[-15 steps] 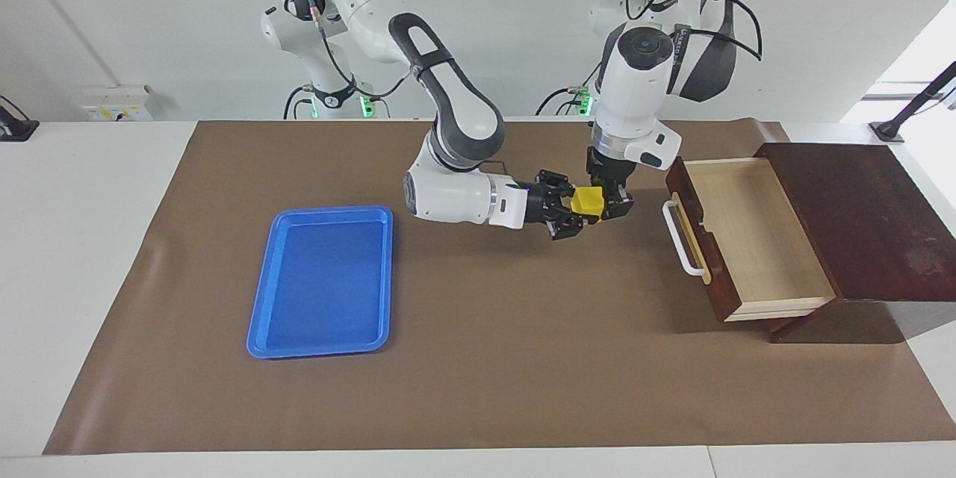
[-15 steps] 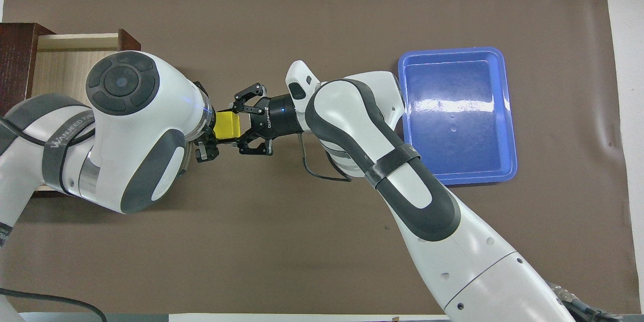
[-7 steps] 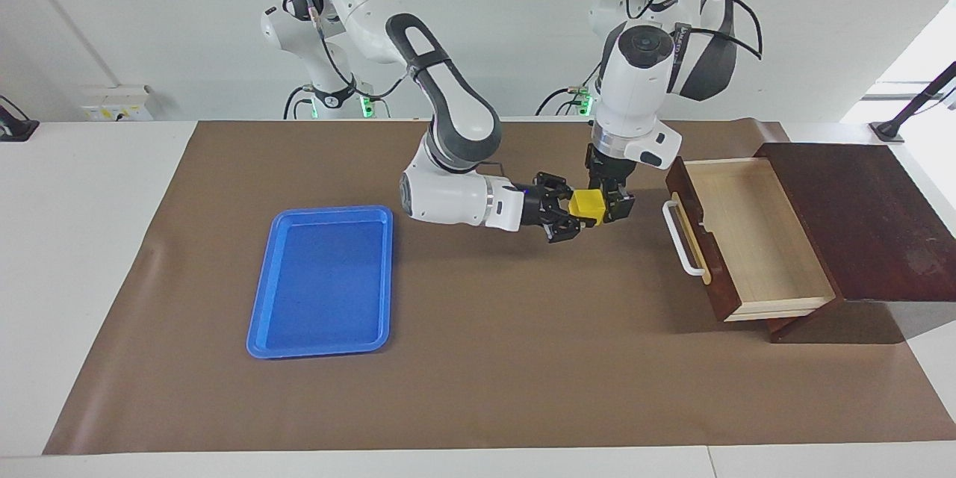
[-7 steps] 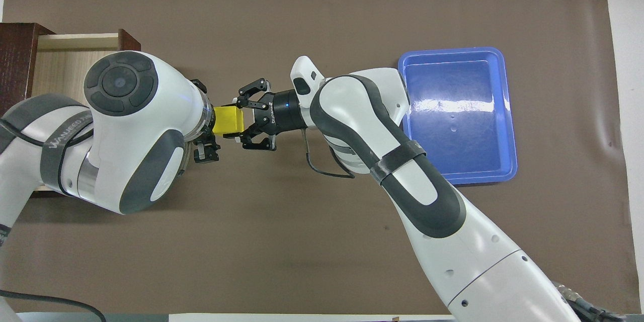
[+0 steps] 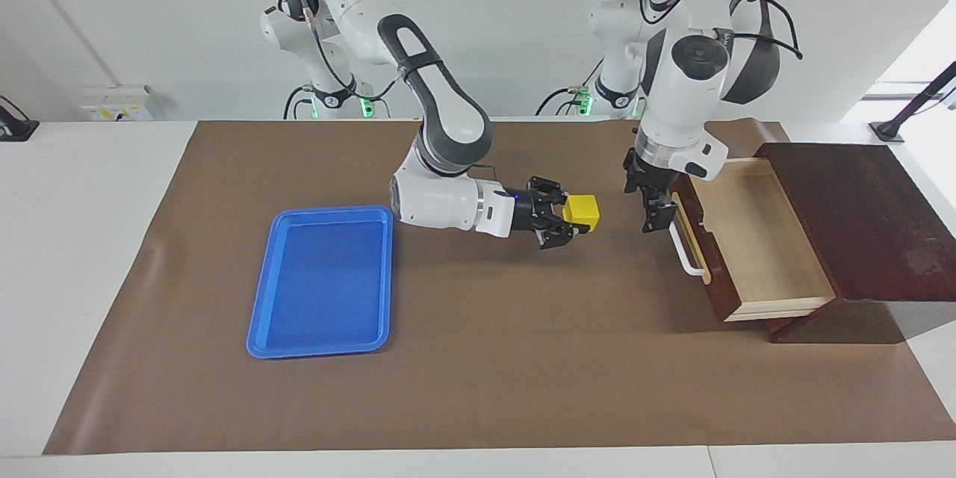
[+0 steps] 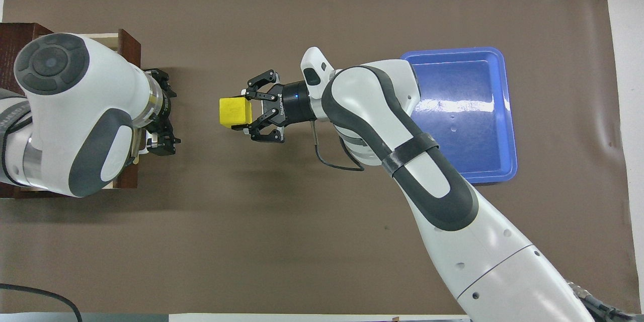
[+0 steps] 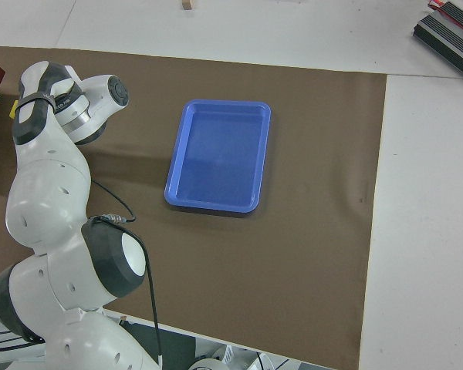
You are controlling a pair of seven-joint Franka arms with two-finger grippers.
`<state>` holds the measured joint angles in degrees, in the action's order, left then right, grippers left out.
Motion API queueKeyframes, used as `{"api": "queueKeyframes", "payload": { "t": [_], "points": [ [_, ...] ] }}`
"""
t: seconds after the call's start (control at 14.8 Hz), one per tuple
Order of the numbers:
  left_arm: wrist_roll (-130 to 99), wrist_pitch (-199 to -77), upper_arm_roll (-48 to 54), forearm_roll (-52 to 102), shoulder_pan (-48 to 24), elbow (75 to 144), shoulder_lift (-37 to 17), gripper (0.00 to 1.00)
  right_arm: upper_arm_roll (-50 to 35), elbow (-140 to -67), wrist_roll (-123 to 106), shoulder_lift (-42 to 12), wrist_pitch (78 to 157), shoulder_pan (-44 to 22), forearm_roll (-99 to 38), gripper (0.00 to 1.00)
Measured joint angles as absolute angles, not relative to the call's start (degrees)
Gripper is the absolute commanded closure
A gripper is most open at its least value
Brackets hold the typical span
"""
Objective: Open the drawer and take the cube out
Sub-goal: 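Carry the cube to the tray with the right gripper while the left gripper withdraws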
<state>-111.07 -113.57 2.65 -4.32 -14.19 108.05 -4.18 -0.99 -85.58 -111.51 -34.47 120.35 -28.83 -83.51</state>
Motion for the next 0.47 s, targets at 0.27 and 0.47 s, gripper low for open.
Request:
{"api": "queueKeyframes", "payload": {
  "t": [0.27, 0.47],
  "points": [
    [-106.39, -117.95, 2.58, -5.26, -11.56, 111.70, -4.15, 0.00, -0.79, -85.41, -110.84, -34.48, 110.36, -20.42, -76.45, 1.00],
    [-101.65, -118.98, 2.50, -5.79, -8.95, 112.41, -4.15, 0.00, -0.52, -85.25, -110.84, -34.48, 104.44, -13.46, -69.61, 1.00]
  ]
}}
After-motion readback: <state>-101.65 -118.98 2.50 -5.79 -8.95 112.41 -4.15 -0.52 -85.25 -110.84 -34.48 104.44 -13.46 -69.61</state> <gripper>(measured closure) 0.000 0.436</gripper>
